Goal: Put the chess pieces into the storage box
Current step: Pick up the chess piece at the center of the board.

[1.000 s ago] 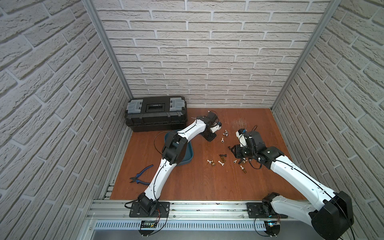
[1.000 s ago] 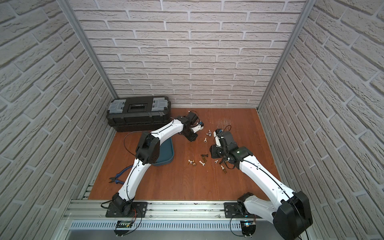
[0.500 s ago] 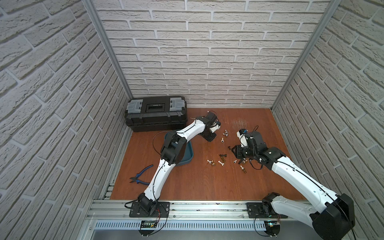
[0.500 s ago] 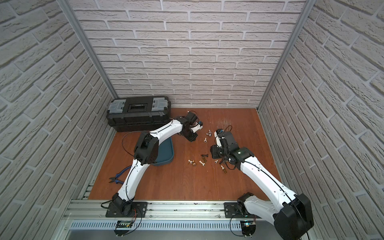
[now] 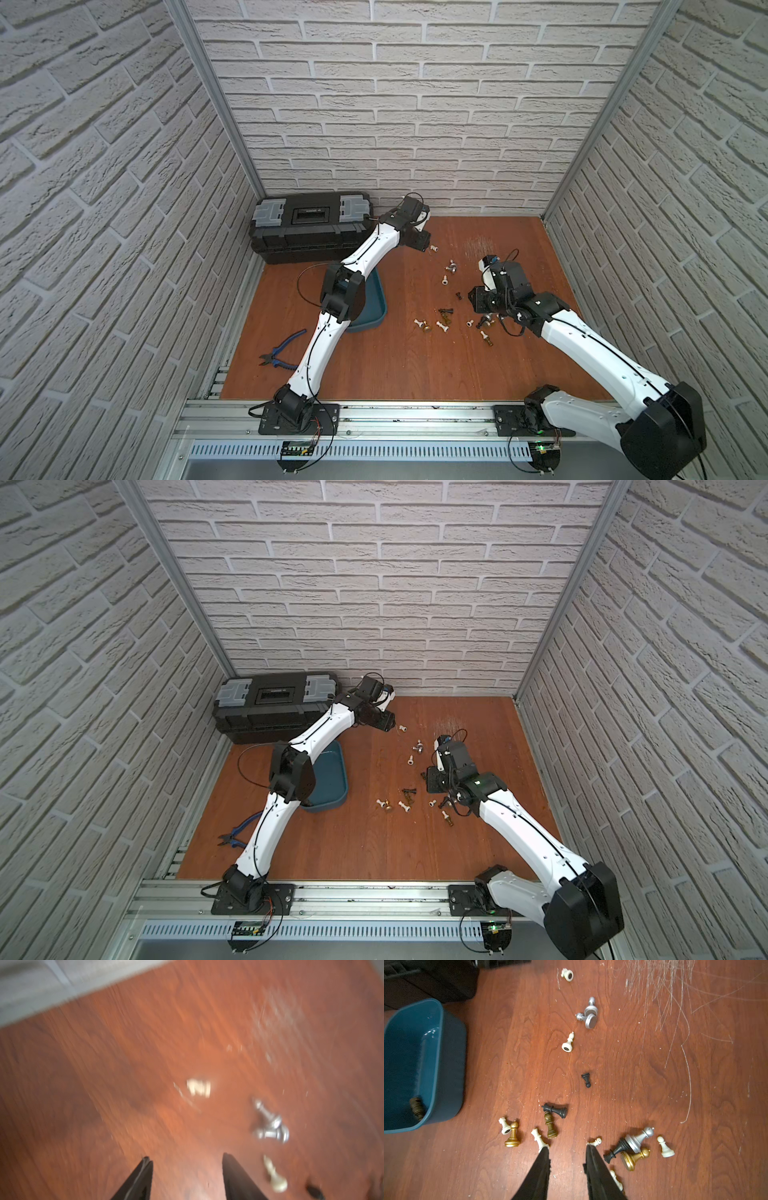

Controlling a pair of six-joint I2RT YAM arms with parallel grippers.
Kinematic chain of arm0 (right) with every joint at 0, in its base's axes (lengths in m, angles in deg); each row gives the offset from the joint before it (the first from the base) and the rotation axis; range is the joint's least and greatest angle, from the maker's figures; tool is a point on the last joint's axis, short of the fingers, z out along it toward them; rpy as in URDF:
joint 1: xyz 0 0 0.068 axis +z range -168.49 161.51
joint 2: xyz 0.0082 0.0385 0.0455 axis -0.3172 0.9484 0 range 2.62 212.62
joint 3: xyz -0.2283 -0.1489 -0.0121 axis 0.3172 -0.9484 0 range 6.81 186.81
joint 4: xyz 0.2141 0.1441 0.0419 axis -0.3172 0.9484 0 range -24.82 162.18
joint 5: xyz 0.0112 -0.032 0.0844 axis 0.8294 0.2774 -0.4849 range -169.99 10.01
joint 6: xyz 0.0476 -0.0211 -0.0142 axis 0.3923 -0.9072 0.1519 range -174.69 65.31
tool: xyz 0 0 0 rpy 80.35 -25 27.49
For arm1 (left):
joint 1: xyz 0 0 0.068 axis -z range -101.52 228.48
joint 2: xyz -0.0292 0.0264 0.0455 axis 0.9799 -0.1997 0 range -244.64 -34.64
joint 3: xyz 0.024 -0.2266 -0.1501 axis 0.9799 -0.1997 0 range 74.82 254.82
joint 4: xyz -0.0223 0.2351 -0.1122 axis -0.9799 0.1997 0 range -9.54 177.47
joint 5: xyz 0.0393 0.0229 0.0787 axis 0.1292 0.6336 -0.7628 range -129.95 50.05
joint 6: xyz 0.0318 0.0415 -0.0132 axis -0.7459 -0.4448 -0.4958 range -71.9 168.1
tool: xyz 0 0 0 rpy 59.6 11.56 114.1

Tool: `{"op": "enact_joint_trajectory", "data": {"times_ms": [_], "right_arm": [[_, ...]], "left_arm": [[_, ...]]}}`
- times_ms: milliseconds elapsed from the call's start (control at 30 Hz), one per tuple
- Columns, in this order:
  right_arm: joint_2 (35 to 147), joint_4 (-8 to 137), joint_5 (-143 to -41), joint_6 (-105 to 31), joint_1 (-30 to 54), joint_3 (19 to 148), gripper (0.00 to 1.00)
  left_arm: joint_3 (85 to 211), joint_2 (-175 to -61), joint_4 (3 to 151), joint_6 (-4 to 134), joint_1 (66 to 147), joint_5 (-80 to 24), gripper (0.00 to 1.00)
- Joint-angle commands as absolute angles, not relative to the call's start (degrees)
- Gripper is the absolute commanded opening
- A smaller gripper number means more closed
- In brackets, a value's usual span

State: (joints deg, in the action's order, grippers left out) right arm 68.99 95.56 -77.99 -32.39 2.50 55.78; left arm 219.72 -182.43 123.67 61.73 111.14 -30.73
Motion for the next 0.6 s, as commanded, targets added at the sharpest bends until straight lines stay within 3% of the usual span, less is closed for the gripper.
{"op": "enact_joint_trajectory", "data": {"times_ms": [0,567], "right_arm": [[70.44,94.28,-78.99,-32.54,1.99,57.64,0.34],[68.43,94.08,-83.72,-31.1,0.23,52.41,0.33]], "left_arm": [[222.8,-187.39,122.6,69.21,111.69,-32.13,0.6],[224.7,-193.45,107.83,82.9,117.06,-50.47,0.66]]}}
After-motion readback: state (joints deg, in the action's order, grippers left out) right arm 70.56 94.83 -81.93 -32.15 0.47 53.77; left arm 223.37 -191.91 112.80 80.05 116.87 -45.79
